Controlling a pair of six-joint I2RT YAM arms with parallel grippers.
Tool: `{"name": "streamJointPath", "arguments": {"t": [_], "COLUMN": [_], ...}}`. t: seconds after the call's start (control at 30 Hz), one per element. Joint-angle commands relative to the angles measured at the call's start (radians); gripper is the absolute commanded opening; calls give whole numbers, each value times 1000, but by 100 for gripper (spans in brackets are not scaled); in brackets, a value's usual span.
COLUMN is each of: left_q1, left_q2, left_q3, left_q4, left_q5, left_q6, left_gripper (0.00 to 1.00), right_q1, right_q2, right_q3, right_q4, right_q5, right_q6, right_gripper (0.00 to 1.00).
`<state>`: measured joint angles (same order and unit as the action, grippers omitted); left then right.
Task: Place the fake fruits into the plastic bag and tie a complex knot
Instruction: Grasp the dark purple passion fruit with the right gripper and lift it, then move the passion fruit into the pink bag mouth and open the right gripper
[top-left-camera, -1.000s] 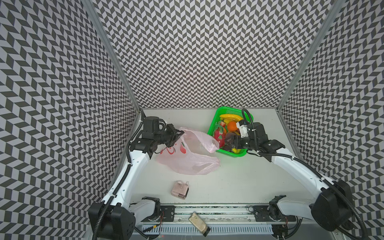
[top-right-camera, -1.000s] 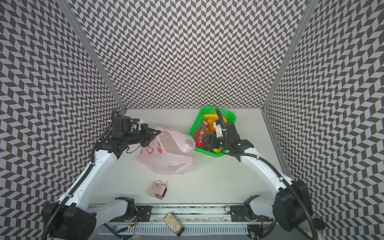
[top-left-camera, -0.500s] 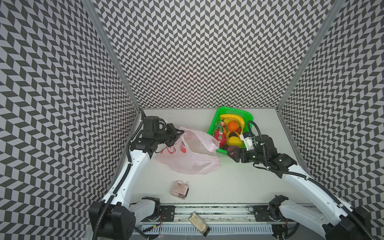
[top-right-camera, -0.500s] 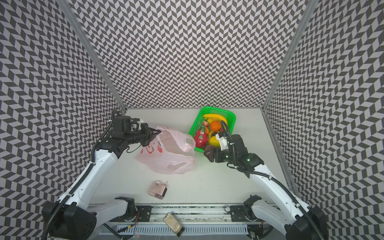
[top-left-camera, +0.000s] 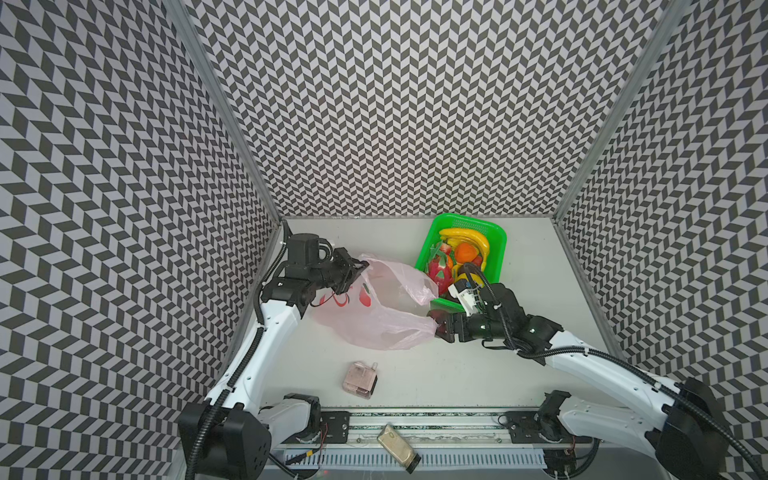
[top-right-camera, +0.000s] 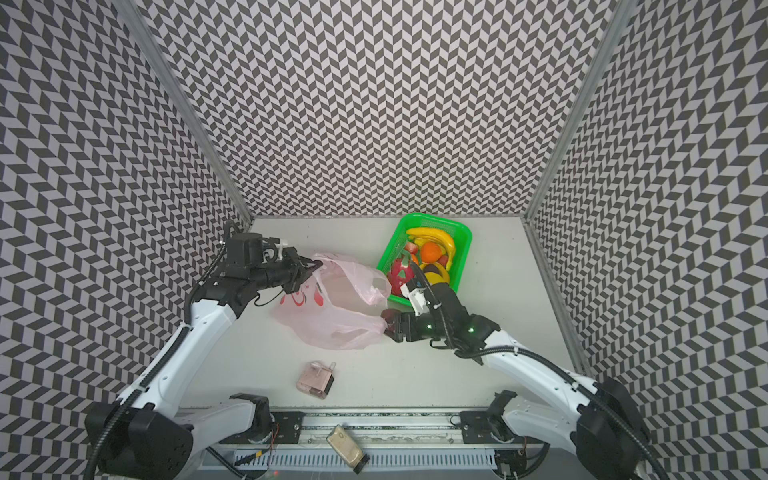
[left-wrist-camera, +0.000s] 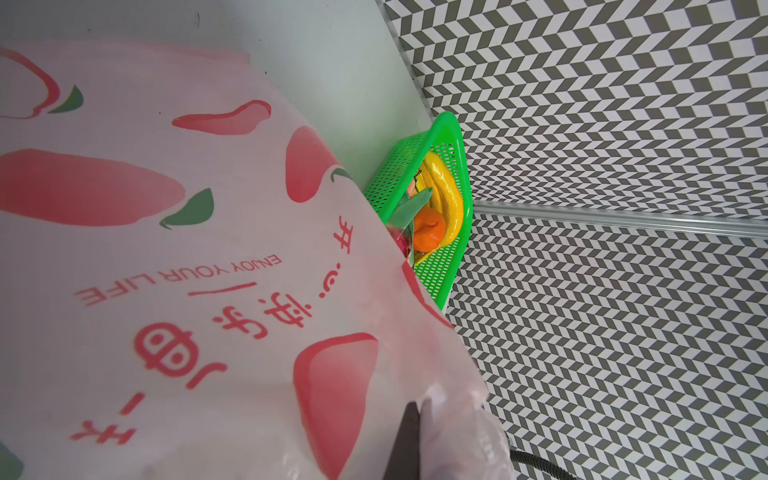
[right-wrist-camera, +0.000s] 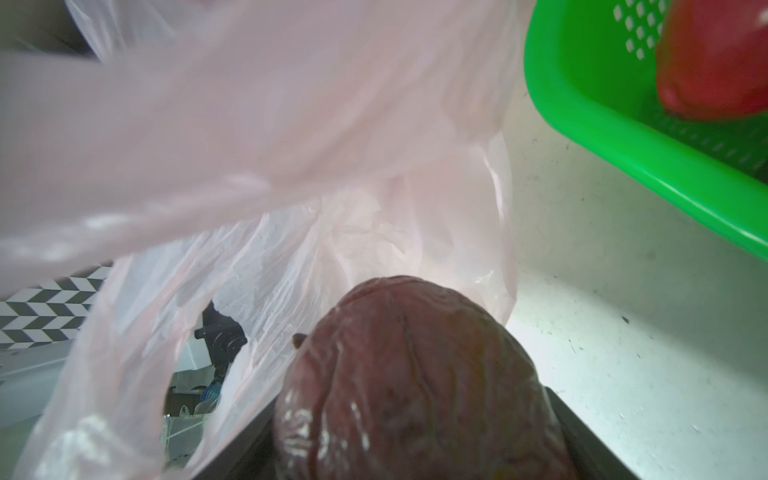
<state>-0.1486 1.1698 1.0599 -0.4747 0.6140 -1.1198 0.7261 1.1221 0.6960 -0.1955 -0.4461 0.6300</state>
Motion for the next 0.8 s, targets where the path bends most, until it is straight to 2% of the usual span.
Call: {"name": "streamJointPath", "arguments": {"t": [0.0, 0.33, 0.5, 0.63, 0.77], "left_q1": [-7, -40, -88, -131, -145], "left_q2": [-13, -45, -61, -73, -91], "left_q3": [-6, -3, -9, -18, -40], "left_q4": [12, 7, 40, 78, 129], "left_q5": [-4, 7, 34, 48, 65], "left_q6": [-8, -7, -36, -75, -117], "left_gripper": [0, 0, 0, 0, 0], "right_q1": [16, 16, 15, 7, -12], "right_q2": [27, 112, 191, 229, 260], "right_q3": [51, 109, 232, 275, 334], "right_q4": [174, 455, 382, 357, 260], "right_q5": [-6, -28, 49, 117, 168], "right_q6": [59, 193, 89, 20, -84], "right_gripper": [60, 61, 61, 62, 63]}}
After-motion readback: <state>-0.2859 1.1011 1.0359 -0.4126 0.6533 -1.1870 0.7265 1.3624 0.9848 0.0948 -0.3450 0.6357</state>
